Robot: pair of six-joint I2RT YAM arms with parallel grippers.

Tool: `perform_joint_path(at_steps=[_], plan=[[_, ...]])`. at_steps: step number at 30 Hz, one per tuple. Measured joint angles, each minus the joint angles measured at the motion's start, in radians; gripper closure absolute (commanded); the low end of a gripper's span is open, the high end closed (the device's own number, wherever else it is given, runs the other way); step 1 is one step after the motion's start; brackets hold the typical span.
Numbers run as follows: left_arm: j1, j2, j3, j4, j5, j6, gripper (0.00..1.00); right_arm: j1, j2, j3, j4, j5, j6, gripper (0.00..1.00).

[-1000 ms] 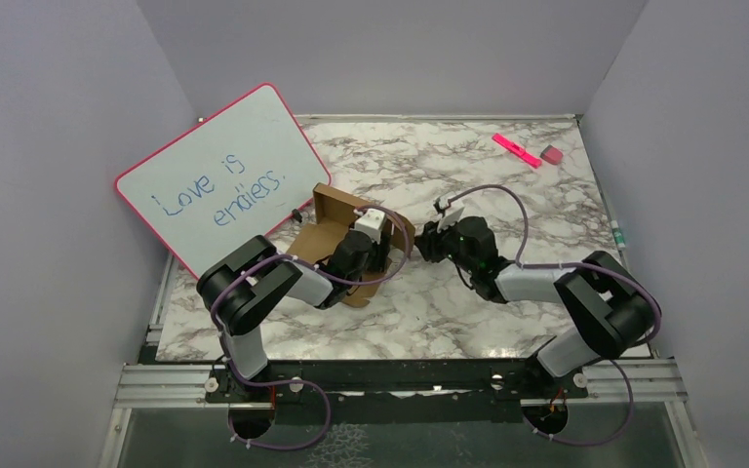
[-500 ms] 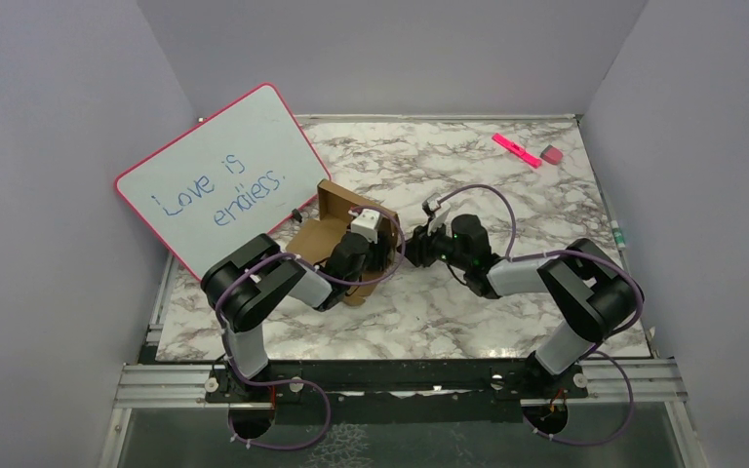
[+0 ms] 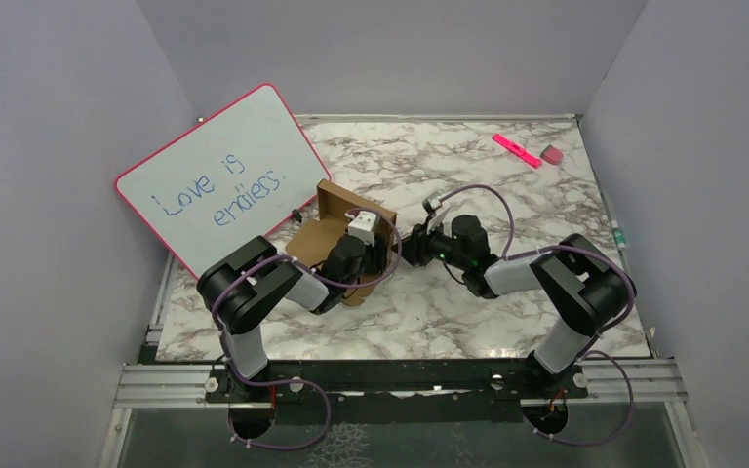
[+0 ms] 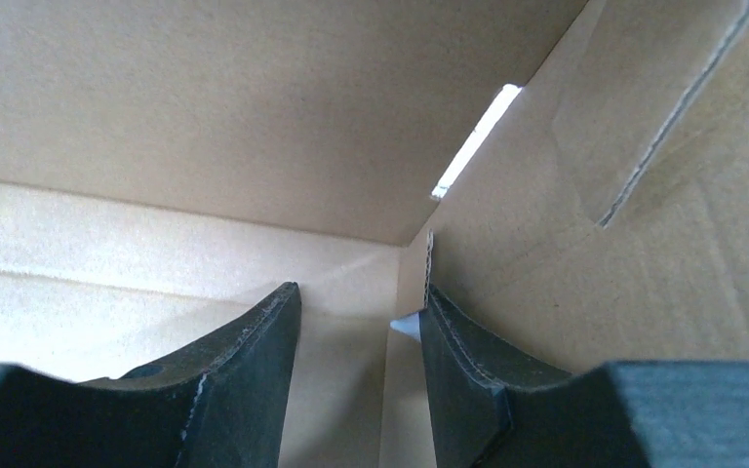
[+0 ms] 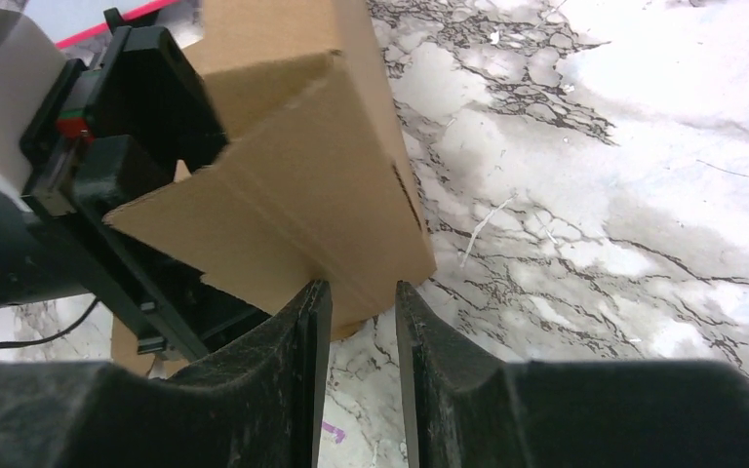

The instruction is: Fold the paper box

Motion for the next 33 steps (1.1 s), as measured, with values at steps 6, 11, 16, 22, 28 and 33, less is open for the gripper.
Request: perform_joint_path(at_steps=[6,11,16,22,28,33], plan=[[-0.001,-0.064,-0.040,-0.038,0.023,-0.015,0.50,0.000,0.029,0.002,0.024,-0.014,0.010,0.64],[0.000,-0.107,-0.055,-0.056,0.027,-0.027,0.49,0.000,0.058,0.010,0.039,-0.034,0.010,0.64],[0.000,-0.156,-0.066,-0.089,0.027,-0.032,0.48,0.000,0.076,0.014,0.051,-0.058,0.010,0.63],[0.000,-0.244,-0.077,-0.180,0.010,-0.060,0.50,0.000,0.078,0.015,0.057,-0.090,0.010,0.61],[0.000,-0.340,-0.116,-0.311,-0.012,-0.111,0.55,0.000,0.078,0.021,0.058,-0.111,0.014,0.60],[0.000,-0.414,-0.148,-0.422,-0.027,-0.129,0.58,0.000,0.078,0.031,0.060,-0.127,0.026,0.58]])
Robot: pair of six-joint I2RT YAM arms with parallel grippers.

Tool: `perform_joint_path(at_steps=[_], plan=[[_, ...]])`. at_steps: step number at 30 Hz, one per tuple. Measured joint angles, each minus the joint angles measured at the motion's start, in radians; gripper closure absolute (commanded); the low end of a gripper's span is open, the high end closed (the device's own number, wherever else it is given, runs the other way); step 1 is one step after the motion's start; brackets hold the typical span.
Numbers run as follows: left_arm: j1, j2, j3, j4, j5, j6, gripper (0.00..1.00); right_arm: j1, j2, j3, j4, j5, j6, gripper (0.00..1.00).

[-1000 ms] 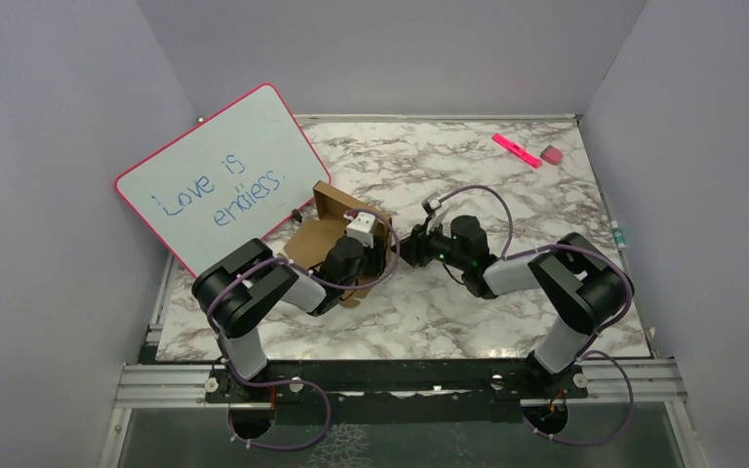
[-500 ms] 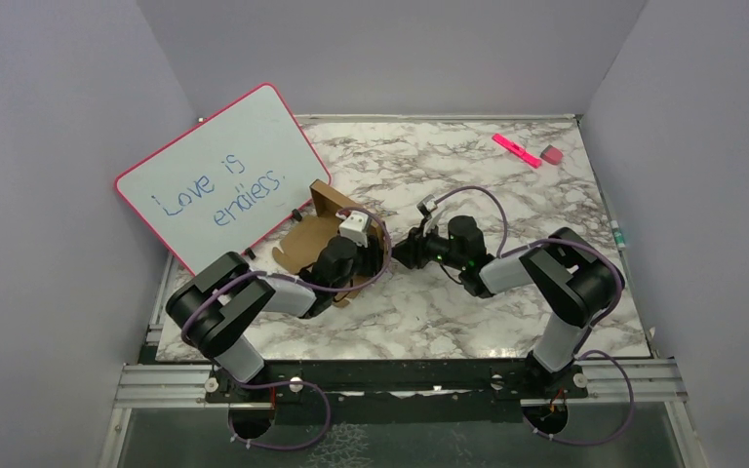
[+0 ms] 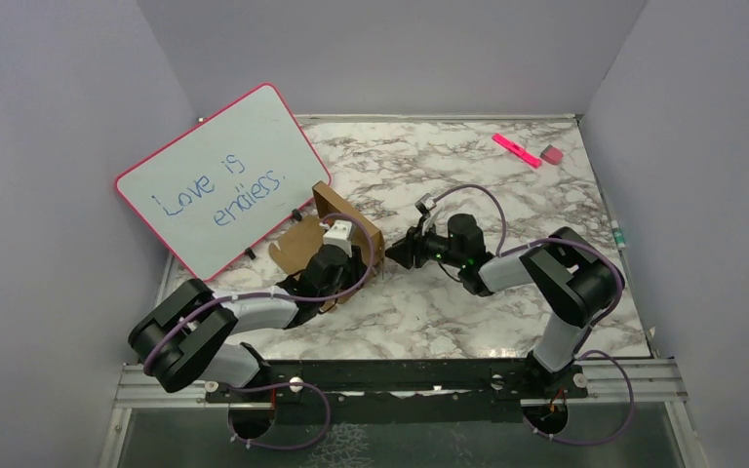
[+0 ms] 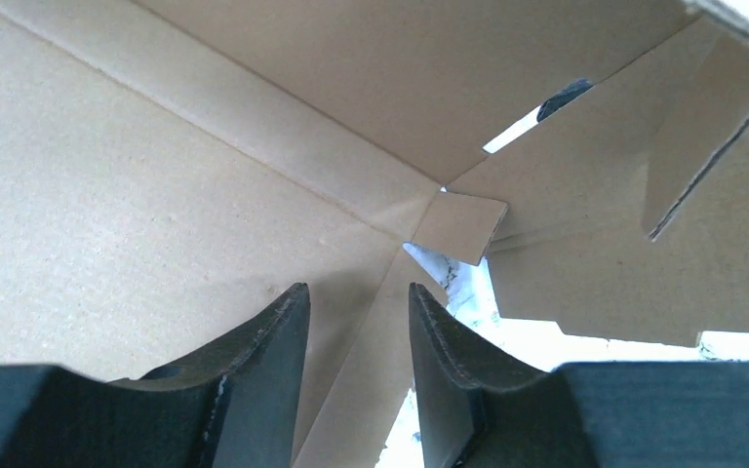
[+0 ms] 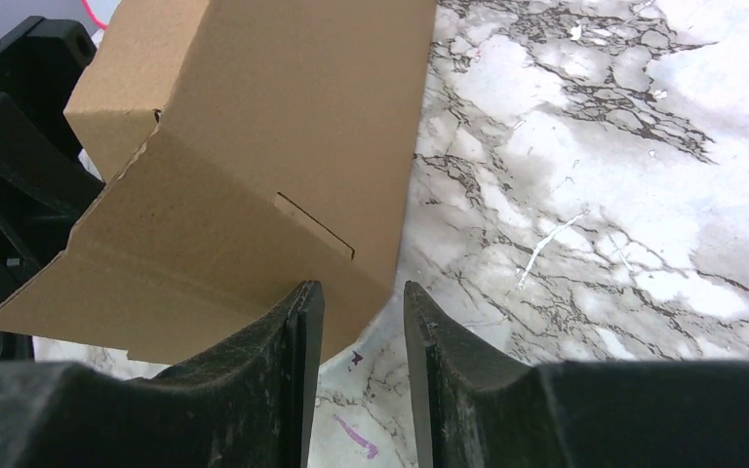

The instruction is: Fold the paper box

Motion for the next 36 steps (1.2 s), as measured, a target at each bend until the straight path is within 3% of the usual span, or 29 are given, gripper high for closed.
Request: perform_joint_path(at_steps=[9,20,36], plan=[[0.000,-0.033,-0.001,-0.124,-0.002,-0.016,0.61,0.000,-0.006,-0.016,0.000,-0.011,0.018,0.52],[0.000,-0.014,0.005,-0.123,-0.002,-0.027,0.62,0.007,-0.053,-0.138,0.001,-0.005,0.049,0.50],[-0.005,0.000,0.006,-0.099,0.006,-0.027,0.63,0.038,0.047,-0.035,0.100,-0.023,0.080,0.51]])
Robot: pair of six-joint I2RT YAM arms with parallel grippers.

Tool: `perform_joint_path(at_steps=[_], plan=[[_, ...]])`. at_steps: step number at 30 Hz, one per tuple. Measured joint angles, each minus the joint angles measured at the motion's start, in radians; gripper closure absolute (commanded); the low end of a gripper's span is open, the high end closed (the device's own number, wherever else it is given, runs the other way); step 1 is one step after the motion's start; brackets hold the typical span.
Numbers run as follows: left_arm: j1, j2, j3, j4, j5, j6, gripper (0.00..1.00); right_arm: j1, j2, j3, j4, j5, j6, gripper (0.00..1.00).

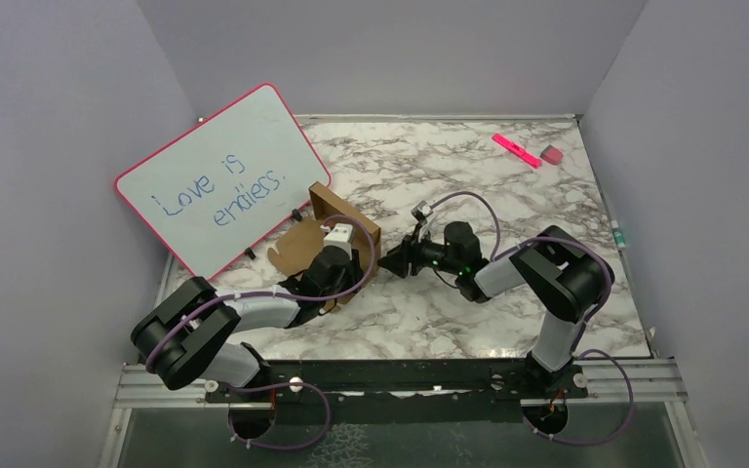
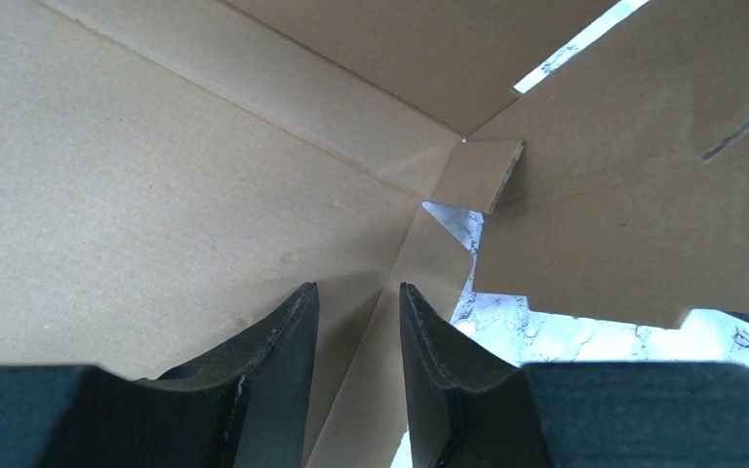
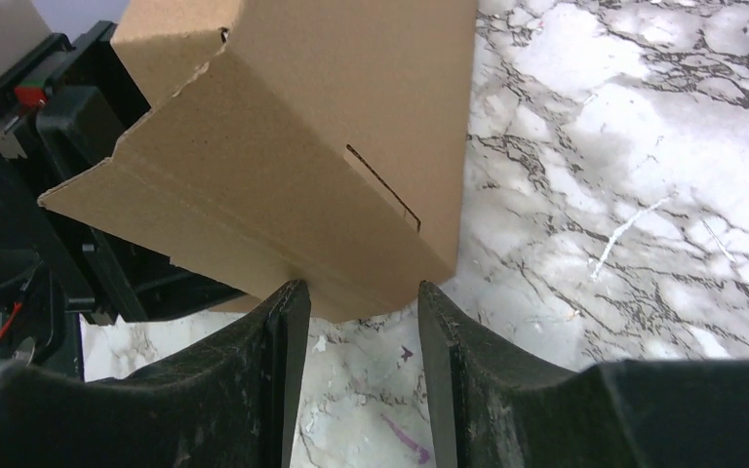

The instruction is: Fold the paper box

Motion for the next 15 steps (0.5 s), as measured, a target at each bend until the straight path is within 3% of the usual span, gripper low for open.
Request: perform_joint_path(at_steps=[15], plan=[[-0.020,0.011,0.000,0.024,0.025,-0.001,0.64,0.026,0.047,0.055,0.036,0.032,0.000,0.50]])
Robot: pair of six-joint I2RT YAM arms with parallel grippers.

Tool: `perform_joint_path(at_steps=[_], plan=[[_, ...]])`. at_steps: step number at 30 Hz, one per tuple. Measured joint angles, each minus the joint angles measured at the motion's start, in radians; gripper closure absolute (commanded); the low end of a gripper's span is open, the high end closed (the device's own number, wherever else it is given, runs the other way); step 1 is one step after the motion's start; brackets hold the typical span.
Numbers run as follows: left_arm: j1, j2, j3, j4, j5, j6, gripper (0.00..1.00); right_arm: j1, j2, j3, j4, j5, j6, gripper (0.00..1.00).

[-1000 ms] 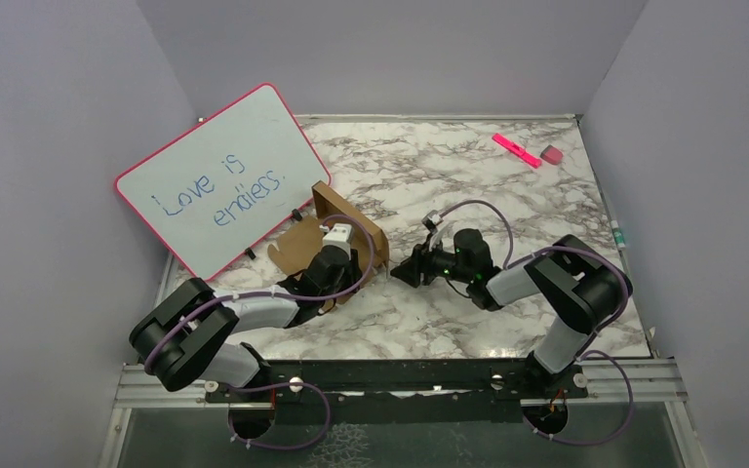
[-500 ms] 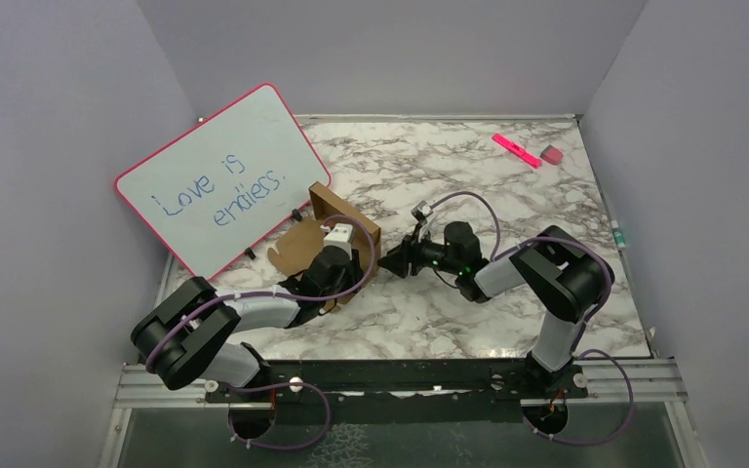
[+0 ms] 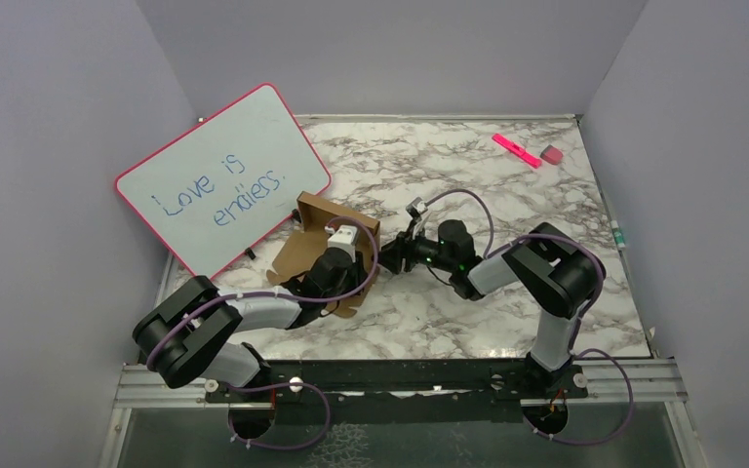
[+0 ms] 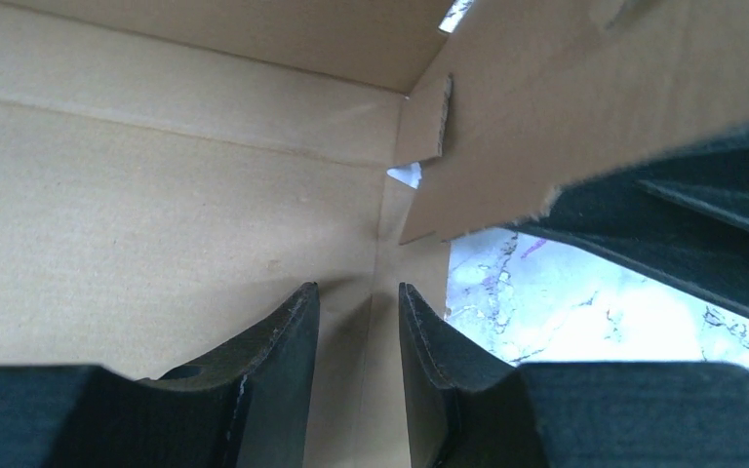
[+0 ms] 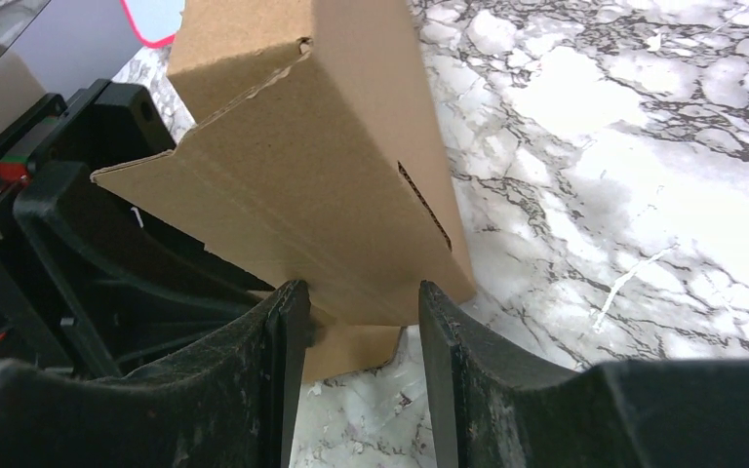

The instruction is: Fold the paper box

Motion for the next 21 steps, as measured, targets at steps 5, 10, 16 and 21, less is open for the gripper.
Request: perform_joint_path(at_steps=[5,10,16,21], plan=[[-0.014,0.000,-0.002,0.008,0.018,-0.006,0.64,0.005,0.013,0.000,0.019,0.034,-0.002,0.50],[-0.033,0.000,-0.004,0.011,0.034,-0.012,0.64,0.014,0.047,0.002,0.049,0.058,-0.029,0.50],[-0.042,-0.009,-0.007,0.009,0.049,-0.015,0.63,0.025,0.092,0.014,0.094,0.058,-0.072,0.50],[-0.046,-0.101,-0.016,-0.059,0.059,-0.021,0.59,0.025,0.102,0.023,0.105,0.055,-0.105,0.50]])
